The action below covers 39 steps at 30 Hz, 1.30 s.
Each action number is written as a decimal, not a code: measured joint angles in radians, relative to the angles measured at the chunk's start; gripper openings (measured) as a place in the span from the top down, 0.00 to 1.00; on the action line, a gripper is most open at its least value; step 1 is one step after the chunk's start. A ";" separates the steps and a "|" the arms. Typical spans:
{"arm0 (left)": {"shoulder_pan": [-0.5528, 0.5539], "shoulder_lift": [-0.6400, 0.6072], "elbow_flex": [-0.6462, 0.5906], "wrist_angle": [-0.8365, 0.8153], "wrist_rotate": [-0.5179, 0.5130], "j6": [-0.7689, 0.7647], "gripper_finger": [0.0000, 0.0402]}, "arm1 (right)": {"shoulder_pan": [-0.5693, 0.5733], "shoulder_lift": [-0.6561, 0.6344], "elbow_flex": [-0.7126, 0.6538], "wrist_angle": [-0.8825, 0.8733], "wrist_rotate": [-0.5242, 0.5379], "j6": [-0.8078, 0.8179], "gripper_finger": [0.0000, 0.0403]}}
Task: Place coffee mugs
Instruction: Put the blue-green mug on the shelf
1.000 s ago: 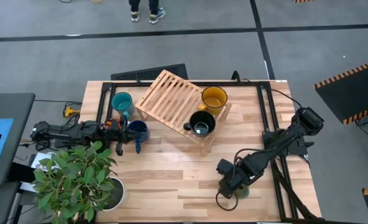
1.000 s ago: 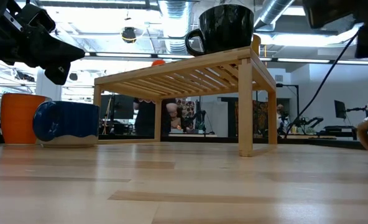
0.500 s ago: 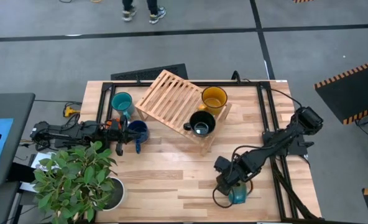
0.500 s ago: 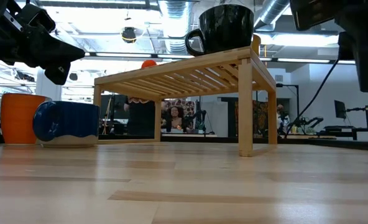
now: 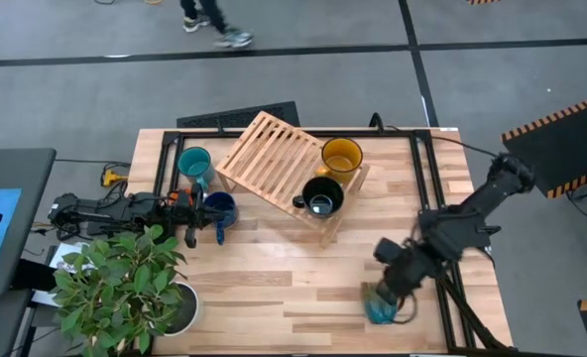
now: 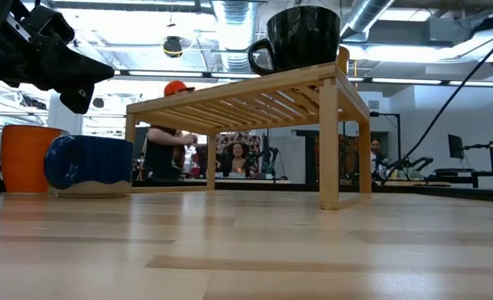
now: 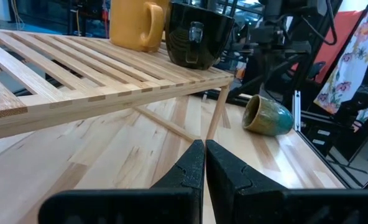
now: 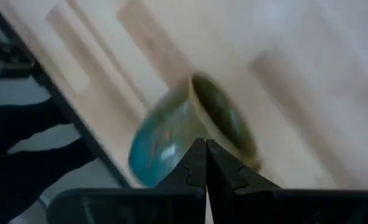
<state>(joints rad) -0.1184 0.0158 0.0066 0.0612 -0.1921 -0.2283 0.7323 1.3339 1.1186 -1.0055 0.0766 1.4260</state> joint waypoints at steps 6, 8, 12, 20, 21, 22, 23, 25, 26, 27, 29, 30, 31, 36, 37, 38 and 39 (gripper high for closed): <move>0.000 0.000 0.000 0.000 -0.003 0.000 1.00 | 0.187 -0.043 -0.083 0.015 -0.069 0.337 0.93; 0.000 0.000 0.000 0.000 -0.003 0.000 1.00 | 0.224 -0.045 -0.128 0.042 -0.092 0.439 0.91; 0.000 0.000 0.000 0.000 -0.003 0.000 1.00 | 0.254 -0.054 -0.224 0.145 -0.108 0.559 0.85; 0.000 0.000 0.000 0.001 -0.003 0.000 1.00 | 0.189 -0.011 -0.361 0.357 -0.108 0.475 0.71; 0.000 0.000 0.000 0.001 -0.003 -0.001 1.00 | 0.172 -0.002 -0.360 0.365 -0.110 0.445 0.70; 0.000 0.000 0.000 0.001 -0.003 -0.005 1.00 | 0.158 0.007 -0.359 0.378 -0.117 0.416 0.70; 0.000 0.000 0.000 0.001 -0.003 -0.012 1.00 | 0.143 0.015 -0.359 0.399 -0.118 0.382 0.69; 0.000 0.000 0.000 0.001 -0.003 -0.020 1.00 | 0.109 0.042 -0.358 0.462 -0.128 0.319 0.70; 0.000 0.000 0.000 0.001 -0.003 -0.020 1.00 | 0.093 0.055 -0.358 0.494 -0.134 0.289 0.70; 0.000 0.000 0.000 0.001 -0.003 -0.020 1.00 | 0.077 0.070 -0.358 0.524 -0.134 0.265 0.71; 0.000 0.000 0.000 0.001 -0.003 -0.021 1.00 | 0.043 0.101 -0.358 0.570 -0.133 0.224 0.74; 0.000 0.000 0.000 0.001 -0.002 -0.021 1.00 | 0.025 0.116 -0.358 0.591 -0.133 0.204 0.75; 0.000 0.000 0.000 0.001 -0.003 -0.021 1.00 | 0.006 0.130 -0.358 0.615 -0.133 0.187 0.77; 0.000 0.000 0.000 0.001 -0.002 -0.021 1.00 | -0.091 0.194 -0.358 0.772 -0.131 0.114 0.83; 0.000 0.000 0.000 0.001 -0.002 -0.021 1.00 | -0.110 0.213 -0.353 0.807 -0.129 0.100 0.84; 0.000 0.000 0.000 0.001 -0.002 -0.022 1.00 | -0.129 0.232 -0.344 0.831 -0.126 0.082 0.84; 0.000 0.000 0.000 0.001 -0.002 -0.022 1.00 | -0.147 0.252 -0.329 0.847 -0.127 0.064 0.84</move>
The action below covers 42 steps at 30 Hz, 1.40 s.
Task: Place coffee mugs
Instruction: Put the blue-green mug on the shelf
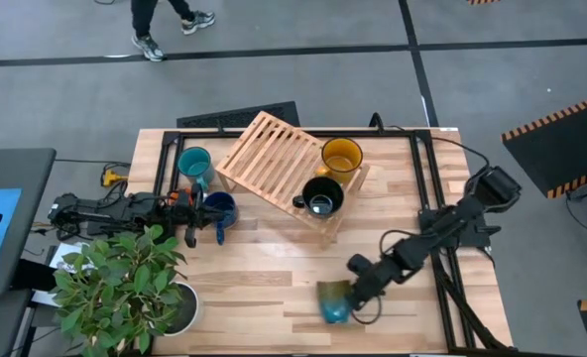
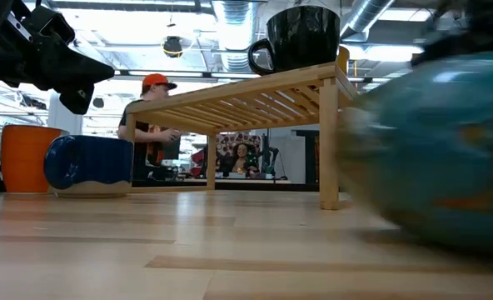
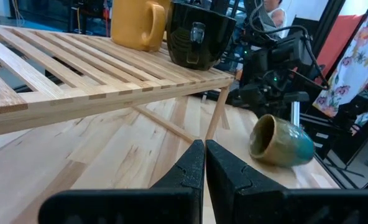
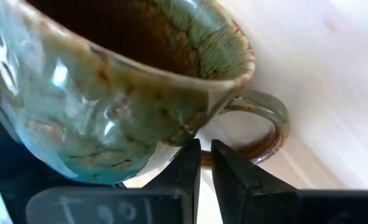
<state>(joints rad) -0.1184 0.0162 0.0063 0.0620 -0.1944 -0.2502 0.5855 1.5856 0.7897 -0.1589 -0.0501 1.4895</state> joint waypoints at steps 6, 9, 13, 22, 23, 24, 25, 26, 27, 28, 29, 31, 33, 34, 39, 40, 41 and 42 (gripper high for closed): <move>0.000 0.000 0.000 0.000 0.001 -0.115 1.00 | -0.094 0.154 0.170 0.041 0.000 -0.115 0.84; 0.000 0.000 0.000 0.000 0.001 -0.175 1.00 | -0.137 0.248 0.286 0.041 -0.002 -0.156 0.84; 0.000 0.000 0.000 0.000 0.001 -0.218 1.00 | -0.186 0.368 0.451 0.040 -0.002 -0.213 0.84; 0.000 0.000 0.000 0.000 0.001 -0.384 1.00 | -0.242 0.442 0.639 0.004 -0.006 -0.332 0.84; 0.000 0.000 0.000 0.000 0.000 -0.402 1.00 | -0.243 0.433 0.639 -0.020 -0.006 -0.342 0.84; 0.000 0.000 0.000 0.000 0.000 -0.421 1.00 | -0.245 0.422 0.639 -0.046 -0.005 -0.353 0.84; 0.000 0.000 0.000 0.000 -0.003 -0.438 1.00 | -0.247 0.408 0.639 -0.079 -0.004 -0.368 0.84; 0.000 0.000 0.000 0.001 -0.008 -0.454 1.00 | -0.247 0.390 0.639 -0.118 -0.001 -0.384 0.84; 0.000 0.000 0.000 0.001 -0.013 -0.469 1.00 | -0.244 0.373 0.639 -0.154 0.003 -0.398 0.84; 0.000 0.000 0.000 0.002 -0.018 -0.479 1.00 | -0.241 0.356 0.639 -0.191 0.004 -0.409 0.84; 0.000 0.000 0.000 0.002 -0.021 -0.487 1.00 | -0.236 0.342 0.639 -0.232 0.010 -0.421 0.84; 0.000 0.000 0.000 0.003 -0.024 -0.502 1.00 | -0.219 0.315 0.638 -0.314 0.023 -0.440 0.84; 0.000 0.000 0.000 0.006 -0.039 -0.544 1.00 | -0.196 0.289 0.638 -0.382 0.023 -0.460 0.84; 0.000 0.000 0.000 0.010 -0.054 -0.589 1.00 | -0.183 0.277 0.638 -0.418 0.024 -0.466 0.84; 0.000 0.021 0.004 0.082 -0.076 -0.737 1.00 | -0.096 0.257 0.630 -0.622 0.053 -0.417 0.84; -0.002 0.032 0.009 0.082 -0.075 -0.737 1.00 | -0.076 0.256 0.621 -0.648 0.052 -0.394 0.84; -0.004 0.051 0.018 0.073 -0.075 -0.736 1.00 | -0.055 0.250 0.605 -0.662 0.050 -0.367 0.84; -0.007 0.072 0.031 0.074 -0.072 -0.726 1.00 | -0.032 0.239 0.581 -0.668 0.047 -0.334 0.84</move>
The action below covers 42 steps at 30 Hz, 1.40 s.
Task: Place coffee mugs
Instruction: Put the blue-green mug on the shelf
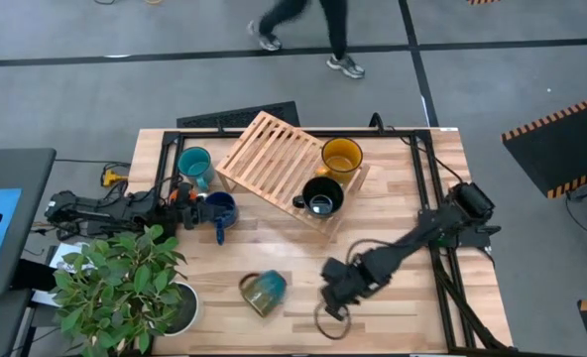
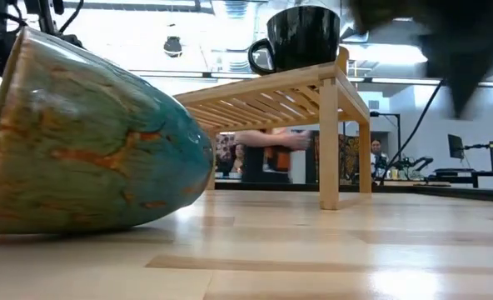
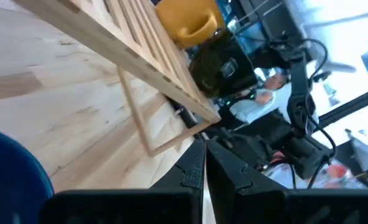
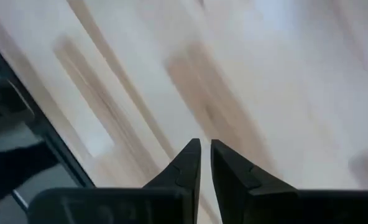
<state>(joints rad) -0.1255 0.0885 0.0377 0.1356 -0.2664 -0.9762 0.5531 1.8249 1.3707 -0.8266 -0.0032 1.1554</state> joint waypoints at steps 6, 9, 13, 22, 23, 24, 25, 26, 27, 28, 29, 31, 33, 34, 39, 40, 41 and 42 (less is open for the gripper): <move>-0.019 0.211 0.128 -0.022 0.155 0.109 0.90 | 0.098 -0.073 -0.124 0.047 -0.003 0.253 0.84; -0.029 0.336 0.199 -0.078 0.213 0.219 0.82 | 0.117 -0.108 -0.156 0.096 0.011 0.333 0.84; -0.031 0.503 0.277 -0.132 0.314 0.415 0.70 | 0.118 -0.124 -0.161 0.135 0.028 0.363 0.84; -0.075 0.807 0.456 -0.244 0.575 0.838 0.60 | 0.086 -0.118 -0.161 0.220 0.032 0.360 0.84; -0.088 0.837 0.468 -0.246 0.575 0.871 0.60 | 0.081 -0.118 -0.161 0.229 0.032 0.359 0.84; -0.103 0.869 0.479 -0.257 0.574 0.903 0.60 | 0.076 -0.118 -0.161 0.233 0.032 0.358 0.84; -0.118 0.902 0.488 -0.260 0.573 0.934 0.60 | 0.071 -0.118 -0.161 0.231 0.032 0.352 0.84; -0.133 0.935 0.495 -0.259 0.571 0.961 0.60 | 0.066 -0.118 -0.161 0.229 0.032 0.343 0.84; -0.149 0.965 0.502 -0.256 0.569 0.984 0.60 | 0.063 -0.118 -0.161 0.233 0.031 0.339 0.84; -0.164 0.994 0.507 -0.251 0.569 1.002 0.60 | 0.058 -0.118 -0.161 0.233 0.031 0.333 0.84; -0.179 1.023 0.512 -0.247 0.569 1.016 0.60 | 0.056 -0.118 -0.161 0.233 0.031 0.330 0.84; -0.205 1.079 0.513 -0.246 0.568 1.038 0.60 | 0.048 -0.118 -0.161 0.232 0.031 0.329 0.84; -0.225 1.132 0.514 -0.218 0.559 1.044 0.60 | 0.043 -0.118 -0.161 0.233 0.032 0.321 0.84; -0.232 1.156 0.514 -0.198 0.544 1.039 0.60 | 0.039 -0.118 -0.161 0.233 0.031 0.314 0.84; -0.255 1.268 0.514 -0.095 0.494 0.972 0.60 | 0.029 -0.118 -0.161 0.232 0.031 0.301 0.84; -0.257 1.288 0.515 -0.080 0.491 0.967 0.60 | 0.027 -0.118 -0.161 0.231 0.031 0.296 0.84; -0.261 1.306 0.516 -0.073 0.490 0.966 0.60 | 0.027 -0.118 -0.161 0.231 0.031 0.289 0.84; -0.265 1.323 0.516 -0.070 0.490 0.965 0.60 | 0.027 -0.118 -0.161 0.231 0.031 0.286 0.84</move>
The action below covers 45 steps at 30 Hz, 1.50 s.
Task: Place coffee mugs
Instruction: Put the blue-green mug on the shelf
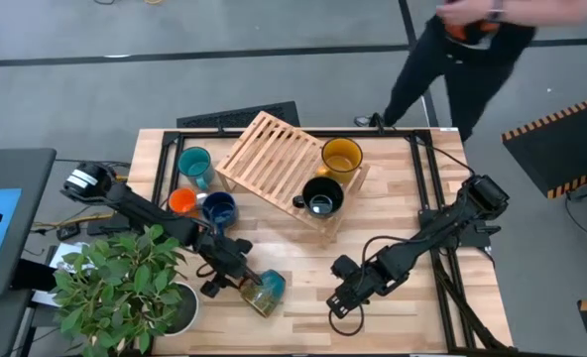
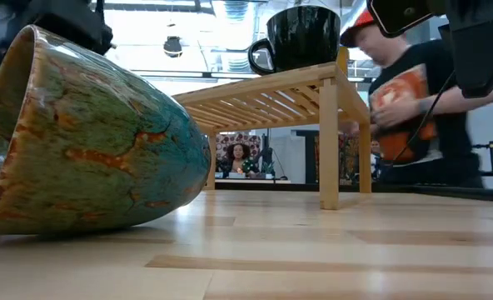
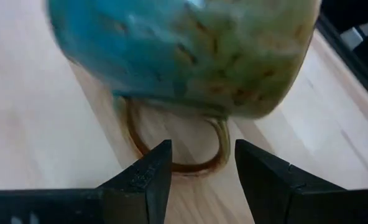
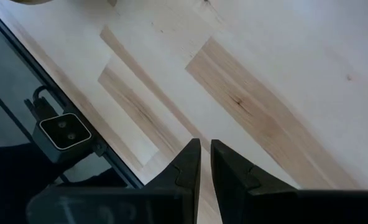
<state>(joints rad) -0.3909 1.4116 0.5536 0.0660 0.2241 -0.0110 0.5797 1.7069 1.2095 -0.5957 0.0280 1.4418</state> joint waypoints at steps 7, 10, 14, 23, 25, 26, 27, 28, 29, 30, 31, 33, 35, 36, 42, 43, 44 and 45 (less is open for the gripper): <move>-0.036 0.077 0.000 0.019 0.003 0.007 0.60 | 0.000 0.000 0.000 -0.003 0.000 -0.013 0.84; -0.050 0.092 0.000 0.041 -0.019 0.008 0.60 | 0.000 0.000 0.000 -0.003 0.000 -0.026 0.84; -0.054 0.117 0.000 0.083 -0.039 -0.009 0.60 | -0.001 0.000 0.000 -0.013 0.000 -0.029 0.84; -0.067 0.156 0.000 0.124 -0.072 0.010 0.61 | -0.006 0.000 0.000 -0.027 0.000 -0.036 0.84; -0.068 0.160 0.000 0.128 -0.085 0.010 0.63 | -0.008 0.000 0.000 -0.031 0.000 -0.037 0.84; -0.070 0.159 0.000 0.129 -0.090 0.009 0.66 | -0.009 0.000 0.000 -0.031 0.000 -0.037 0.84; -0.071 0.159 0.000 0.130 -0.098 0.009 0.69 | -0.012 0.000 0.001 -0.033 0.000 -0.037 0.84; -0.071 0.159 0.000 0.131 -0.102 0.010 0.73 | -0.013 0.000 0.001 -0.035 0.000 -0.037 0.84; -0.071 0.155 0.000 0.130 -0.105 0.010 0.78 | -0.013 0.000 0.001 -0.036 0.000 -0.037 0.84; -0.071 0.147 -0.001 0.124 -0.104 0.006 0.84 | -0.013 0.000 0.001 -0.035 0.000 -0.037 0.84; -0.071 0.137 -0.001 0.118 -0.098 -0.002 0.91 | -0.013 0.000 0.001 -0.036 0.000 -0.037 0.84; -0.062 0.116 -0.003 0.085 -0.095 -0.040 0.95 | -0.013 0.000 0.001 -0.036 0.000 -0.037 0.84; -0.049 0.082 -0.004 0.047 -0.077 -0.074 0.95 | -0.013 0.000 0.001 -0.037 0.000 -0.038 0.84; -0.042 0.057 -0.004 0.024 -0.055 -0.086 0.95 | -0.012 0.000 0.001 -0.037 0.000 -0.044 0.84; 0.028 -0.166 0.011 -0.166 0.099 -0.208 0.95 | -0.016 0.000 0.001 -0.039 -0.001 -0.086 0.84; 0.042 -0.206 0.026 -0.214 0.118 -0.244 0.95 | -0.019 0.000 0.001 -0.039 -0.001 -0.092 0.84; 0.057 -0.246 0.050 -0.269 0.144 -0.276 0.95 | -0.022 0.000 0.001 -0.040 -0.001 -0.099 0.84; 0.072 -0.280 0.078 -0.325 0.165 -0.303 0.95 | -0.026 0.000 0.001 -0.039 -0.001 -0.109 0.84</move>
<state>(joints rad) -0.3189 1.1311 0.6314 -0.2588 0.3891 -0.3139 0.5540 1.7073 1.2102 -0.6344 0.0270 1.3333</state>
